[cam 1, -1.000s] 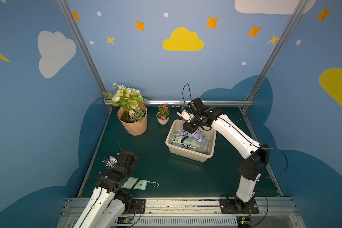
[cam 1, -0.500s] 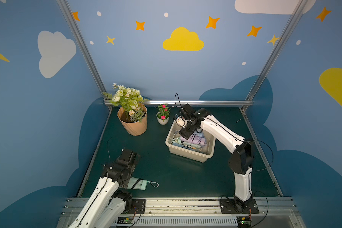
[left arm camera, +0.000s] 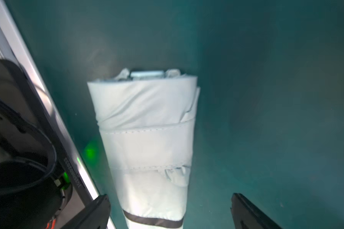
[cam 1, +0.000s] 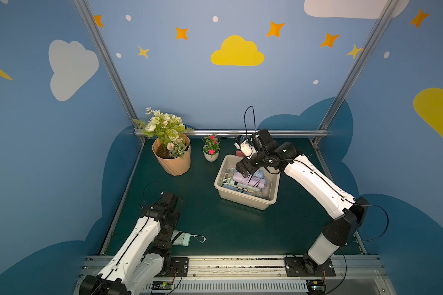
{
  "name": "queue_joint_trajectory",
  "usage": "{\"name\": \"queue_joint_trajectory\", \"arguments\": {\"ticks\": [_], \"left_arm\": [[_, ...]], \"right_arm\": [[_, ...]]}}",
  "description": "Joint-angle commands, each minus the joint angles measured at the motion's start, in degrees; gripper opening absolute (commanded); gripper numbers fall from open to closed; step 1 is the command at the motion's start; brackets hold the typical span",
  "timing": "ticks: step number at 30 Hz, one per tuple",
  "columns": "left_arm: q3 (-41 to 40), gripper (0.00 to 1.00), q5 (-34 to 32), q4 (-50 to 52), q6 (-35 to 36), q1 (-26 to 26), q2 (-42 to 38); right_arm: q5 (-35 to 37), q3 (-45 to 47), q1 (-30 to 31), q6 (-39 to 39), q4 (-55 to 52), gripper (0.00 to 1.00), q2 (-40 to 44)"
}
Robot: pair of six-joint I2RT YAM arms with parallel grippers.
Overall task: Put the umbrella into the storage box
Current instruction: Place the umbrella in the storage box, then pick up the umbrella from the center of the board.
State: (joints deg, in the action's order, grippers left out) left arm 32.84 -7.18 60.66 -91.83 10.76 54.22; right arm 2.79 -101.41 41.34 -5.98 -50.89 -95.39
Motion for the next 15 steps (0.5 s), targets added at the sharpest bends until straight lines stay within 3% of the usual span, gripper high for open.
{"name": "queue_joint_trajectory", "arguments": {"ticks": [1,5,15], "left_arm": [[-1.76,1.00,3.78,-2.68,0.74,-0.82,2.08],[-2.46,0.91,4.92,-6.33,1.35,-1.46,5.40],[-6.77,0.61,6.21,-14.59,1.75,-2.46,7.72]], "right_arm": [[1.28,4.58,-0.21,3.04,6.76,0.98,3.15],[2.75,10.77,-0.77,4.71,12.82,0.98,8.21],[2.05,13.80,-3.61,8.23,13.69,0.98,12.96]]}}
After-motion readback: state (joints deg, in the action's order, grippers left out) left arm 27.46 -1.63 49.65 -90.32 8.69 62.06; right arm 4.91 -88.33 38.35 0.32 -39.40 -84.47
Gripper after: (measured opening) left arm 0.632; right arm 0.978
